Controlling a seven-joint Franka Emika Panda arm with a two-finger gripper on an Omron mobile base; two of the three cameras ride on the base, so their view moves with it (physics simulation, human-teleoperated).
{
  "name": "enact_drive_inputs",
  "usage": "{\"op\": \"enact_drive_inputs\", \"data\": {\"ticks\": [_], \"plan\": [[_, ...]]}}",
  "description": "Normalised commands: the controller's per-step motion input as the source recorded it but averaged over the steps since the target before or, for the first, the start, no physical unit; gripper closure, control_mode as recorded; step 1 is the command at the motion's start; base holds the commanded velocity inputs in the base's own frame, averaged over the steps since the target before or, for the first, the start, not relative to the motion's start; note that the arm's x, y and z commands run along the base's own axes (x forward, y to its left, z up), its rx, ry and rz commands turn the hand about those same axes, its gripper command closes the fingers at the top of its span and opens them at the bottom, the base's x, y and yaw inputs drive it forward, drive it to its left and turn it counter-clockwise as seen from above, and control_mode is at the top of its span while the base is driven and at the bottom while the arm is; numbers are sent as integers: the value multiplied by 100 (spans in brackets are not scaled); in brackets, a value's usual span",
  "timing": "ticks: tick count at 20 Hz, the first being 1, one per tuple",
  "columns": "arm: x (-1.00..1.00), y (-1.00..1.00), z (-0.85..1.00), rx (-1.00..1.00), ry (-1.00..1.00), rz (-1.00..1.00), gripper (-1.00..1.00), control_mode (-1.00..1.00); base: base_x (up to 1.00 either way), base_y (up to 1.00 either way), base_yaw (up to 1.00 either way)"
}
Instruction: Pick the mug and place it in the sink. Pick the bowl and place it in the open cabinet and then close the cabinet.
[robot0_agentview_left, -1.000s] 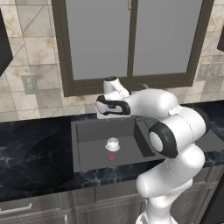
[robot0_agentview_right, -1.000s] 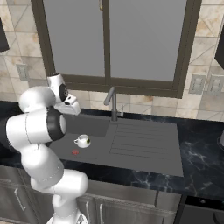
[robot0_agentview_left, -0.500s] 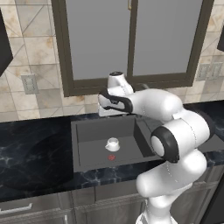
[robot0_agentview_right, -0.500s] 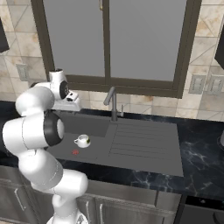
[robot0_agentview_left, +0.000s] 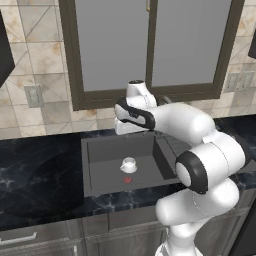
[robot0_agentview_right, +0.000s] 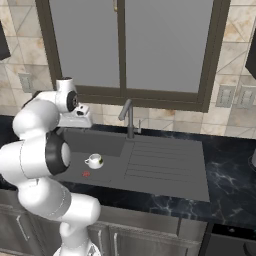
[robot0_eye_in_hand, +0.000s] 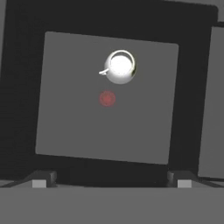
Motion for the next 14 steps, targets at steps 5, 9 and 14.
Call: {"op": "enact_drive_inputs", "data": {"ticks": [5,9,14], "plan": [[-41,-3,3,1,0,0,-100,-100,0,0,0],[-41,-4,21,0,0,0,-100,-100,0,0,0],[-33,-7,14,1,0,0,-100,-100,0,0,0]]}}
